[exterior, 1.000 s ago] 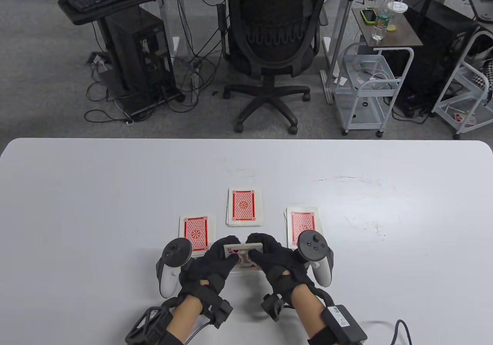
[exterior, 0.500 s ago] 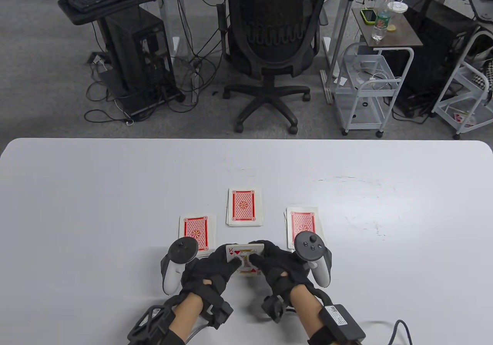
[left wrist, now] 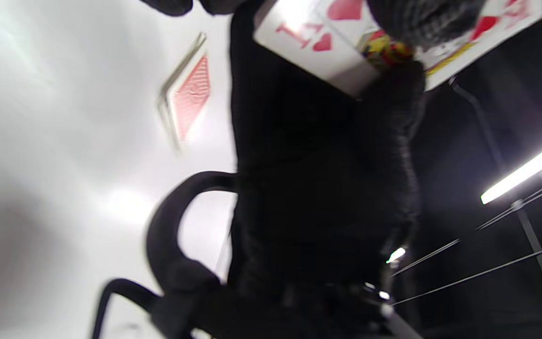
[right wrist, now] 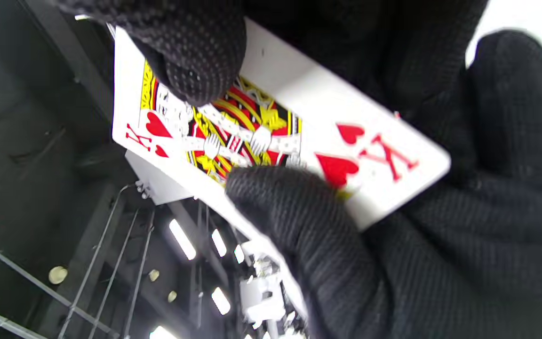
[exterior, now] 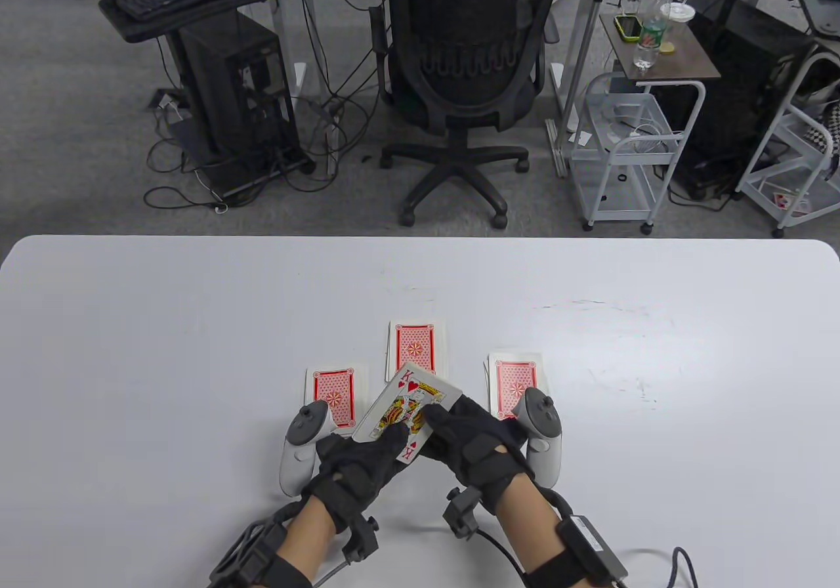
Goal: Four-player card dealing with fan arrangement
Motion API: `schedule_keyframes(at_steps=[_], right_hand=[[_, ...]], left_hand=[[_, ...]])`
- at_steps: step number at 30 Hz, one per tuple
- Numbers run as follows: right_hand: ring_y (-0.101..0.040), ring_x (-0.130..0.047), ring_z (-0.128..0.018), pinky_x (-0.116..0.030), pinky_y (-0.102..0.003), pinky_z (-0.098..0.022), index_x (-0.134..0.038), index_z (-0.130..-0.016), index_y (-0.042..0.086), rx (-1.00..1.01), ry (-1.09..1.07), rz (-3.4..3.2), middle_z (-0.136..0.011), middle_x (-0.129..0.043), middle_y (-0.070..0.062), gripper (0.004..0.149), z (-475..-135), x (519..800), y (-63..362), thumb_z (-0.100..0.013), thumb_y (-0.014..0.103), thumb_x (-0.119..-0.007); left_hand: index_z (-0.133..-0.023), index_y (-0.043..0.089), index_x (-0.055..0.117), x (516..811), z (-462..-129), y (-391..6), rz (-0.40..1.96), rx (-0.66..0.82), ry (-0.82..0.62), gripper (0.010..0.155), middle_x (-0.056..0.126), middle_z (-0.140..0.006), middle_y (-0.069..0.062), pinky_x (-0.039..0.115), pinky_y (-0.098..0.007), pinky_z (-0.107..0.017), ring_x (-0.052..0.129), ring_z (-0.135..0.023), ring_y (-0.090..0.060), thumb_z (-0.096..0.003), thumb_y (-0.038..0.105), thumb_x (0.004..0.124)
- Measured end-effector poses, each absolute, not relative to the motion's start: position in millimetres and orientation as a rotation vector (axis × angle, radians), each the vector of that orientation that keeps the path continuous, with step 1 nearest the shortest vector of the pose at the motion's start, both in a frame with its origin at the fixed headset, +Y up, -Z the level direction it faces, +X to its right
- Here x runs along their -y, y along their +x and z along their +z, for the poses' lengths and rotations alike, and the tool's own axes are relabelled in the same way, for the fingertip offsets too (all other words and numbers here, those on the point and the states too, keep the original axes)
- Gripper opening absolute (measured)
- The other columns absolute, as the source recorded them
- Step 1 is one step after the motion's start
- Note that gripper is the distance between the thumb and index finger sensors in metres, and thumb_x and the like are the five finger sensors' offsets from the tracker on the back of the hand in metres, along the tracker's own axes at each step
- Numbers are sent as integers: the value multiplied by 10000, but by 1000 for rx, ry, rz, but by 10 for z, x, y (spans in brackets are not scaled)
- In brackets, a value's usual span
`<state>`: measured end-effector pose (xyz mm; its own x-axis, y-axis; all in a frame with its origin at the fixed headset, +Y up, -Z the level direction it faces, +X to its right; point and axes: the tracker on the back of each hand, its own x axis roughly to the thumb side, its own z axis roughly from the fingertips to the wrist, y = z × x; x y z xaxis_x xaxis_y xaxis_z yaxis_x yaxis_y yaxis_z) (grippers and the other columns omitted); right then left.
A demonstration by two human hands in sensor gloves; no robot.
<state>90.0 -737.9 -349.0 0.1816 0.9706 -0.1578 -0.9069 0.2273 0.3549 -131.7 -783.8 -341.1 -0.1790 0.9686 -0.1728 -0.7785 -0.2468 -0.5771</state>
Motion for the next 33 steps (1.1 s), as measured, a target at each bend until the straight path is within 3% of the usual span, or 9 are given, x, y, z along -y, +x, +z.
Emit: schedule_keyframes(at_steps=[3,7,11,13,15,19,23,25,33], right_hand=[[-434,-836,-806,-637,-639,-578,-705,-967,175,-318,222,1693,-946,-706,-156,442,-3480,7217,1010,-557,299,-812],[-515,-700,-880,-558,-688,-595,-512,-1093,108,-103,290,1891,-1031,-543,-215,663,-3518,6884,1140,-579,440,-768],[-499,-766,-863,-581,-694,-589,-597,-1072,129,8,441,1955,-1000,-653,-178,673,-3546,6557,991,-572,559,-731],[-429,-881,-771,-631,-674,-572,-726,-975,150,114,443,2049,-902,-782,-122,616,-3530,6449,875,-553,598,-739],[-346,-974,-648,-661,-661,-554,-812,-850,177,210,414,2135,-773,-877,-63,423,-3511,6379,764,-537,461,-814],[-355,-987,-660,-655,-670,-558,-810,-872,138,189,509,2110,-787,-884,-102,398,-3544,6383,672,-501,280,-798],[-380,-948,-706,-648,-662,-563,-734,-967,138,172,402,2111,-840,-842,-116,524,-3581,6504,771,-531,421,-799],[-338,-979,-622,-670,-642,-550,-783,-889,158,166,346,2102,-759,-880,-74,507,-3599,6559,817,-517,502,-801],[-346,-997,-708,-686,-599,-581,-799,-906,147,125,513,2032,-801,-900,-86,416,-3640,6542,813,-498,226,-806]], left_hand=[[-1072,528,432,7830,-3397,-1344,1740,430,-585,594,391,-1214,16,555,-539,-760,526,-1094,-416,-519,528,649],[-1063,440,548,7797,-3396,-1370,1781,456,-579,553,626,-1140,-22,734,-514,-674,811,-958,-382,-526,488,672],[-1059,423,562,7747,-3376,-1341,1729,488,-573,548,692,-1099,-36,784,-497,-637,898,-874,-354,-528,474,686],[-1060,418,560,7731,-3365,-1333,1705,492,-566,548,692,-1096,-39,788,-493,-633,906,-863,-351,-530,469,688],[-1055,415,569,7718,-3356,-1341,1712,491,-551,539,700,-1091,-30,786,-493,-634,903,-867,-347,-534,459,698],[-1057,358,577,7750,-3338,-1404,1689,453,-535,546,759,-1058,-3,804,-472,-622,918,-867,-315,-537,451,714],[-1040,430,586,7719,-3349,-1420,1708,481,-515,525,742,-1077,73,777,-482,-645,843,-944,-317,-534,448,726],[-1036,445,582,7709,-3339,-1424,1762,464,-500,523,737,-1076,95,750,-484,-663,807,-970,-305,-535,434,733],[-1053,346,571,7754,-3362,-1514,1786,399,-480,534,736,-1069,68,756,-456,-664,806,-971,-270,-548,396,735]])
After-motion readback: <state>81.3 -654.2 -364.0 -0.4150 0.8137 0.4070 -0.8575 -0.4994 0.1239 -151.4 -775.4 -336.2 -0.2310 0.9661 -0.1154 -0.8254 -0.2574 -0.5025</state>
